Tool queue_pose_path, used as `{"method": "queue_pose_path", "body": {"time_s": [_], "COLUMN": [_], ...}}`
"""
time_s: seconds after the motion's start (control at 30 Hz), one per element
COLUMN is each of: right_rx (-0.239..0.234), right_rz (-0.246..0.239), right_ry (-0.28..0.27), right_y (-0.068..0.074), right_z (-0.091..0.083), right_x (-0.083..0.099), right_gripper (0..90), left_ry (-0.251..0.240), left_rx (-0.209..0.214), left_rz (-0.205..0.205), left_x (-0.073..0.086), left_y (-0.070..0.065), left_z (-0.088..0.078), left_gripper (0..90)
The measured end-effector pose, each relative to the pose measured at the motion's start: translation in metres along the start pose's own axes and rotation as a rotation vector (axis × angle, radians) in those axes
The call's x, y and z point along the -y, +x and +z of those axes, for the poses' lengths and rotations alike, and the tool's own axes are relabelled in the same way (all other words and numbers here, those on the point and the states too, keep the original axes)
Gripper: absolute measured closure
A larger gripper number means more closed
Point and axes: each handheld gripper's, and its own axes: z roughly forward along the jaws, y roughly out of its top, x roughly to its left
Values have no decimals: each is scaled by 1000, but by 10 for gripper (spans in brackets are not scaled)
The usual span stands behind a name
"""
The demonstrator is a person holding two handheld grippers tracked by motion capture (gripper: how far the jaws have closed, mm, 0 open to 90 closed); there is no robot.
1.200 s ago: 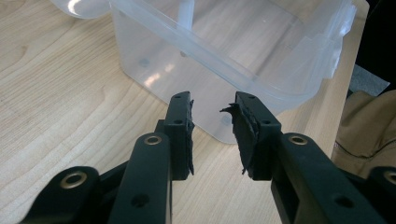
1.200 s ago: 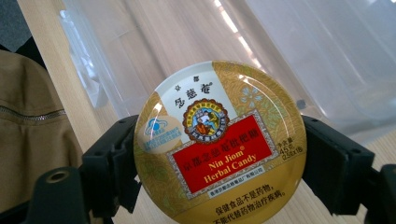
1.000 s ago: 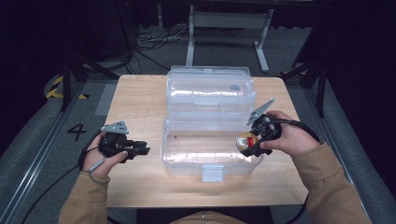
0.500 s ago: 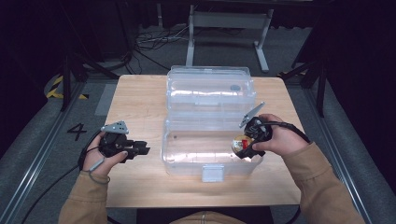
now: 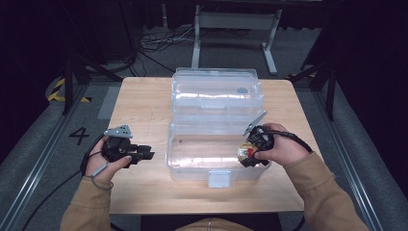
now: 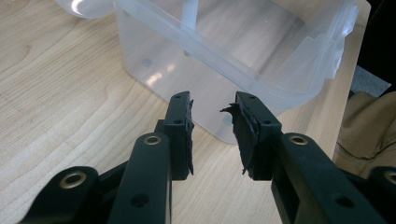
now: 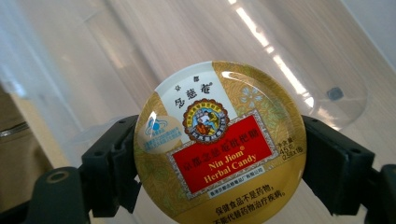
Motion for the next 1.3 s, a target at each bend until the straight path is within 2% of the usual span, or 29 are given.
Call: {"method": "queue_pose_path", "body": {"time_s": [0.17,0.33,0.53,1.03,1.3], "right_rx": [-3,14,23,57,49], "right_rz": [18,31,32,67,101], "right_ry": [11,27,39,74,114], "right_y": [1,2,4,7,6], "right_z": [7,14,20,25,27], "right_x": [-1,-2,-3,-5,-7], "right_gripper": [202,202,202,203,203], "left_ry": [1,-1,-1,1,1], "left_rx": [0,-1,-2,-4,-2], "left_rz": [0,0,-1,-12,-10], "left_x": [0,0,0,1,2], "left_y": [0,0,0,1,2], "left_z": [0,0,0,0,0], "left_gripper": [677,677,677,676,676]}}
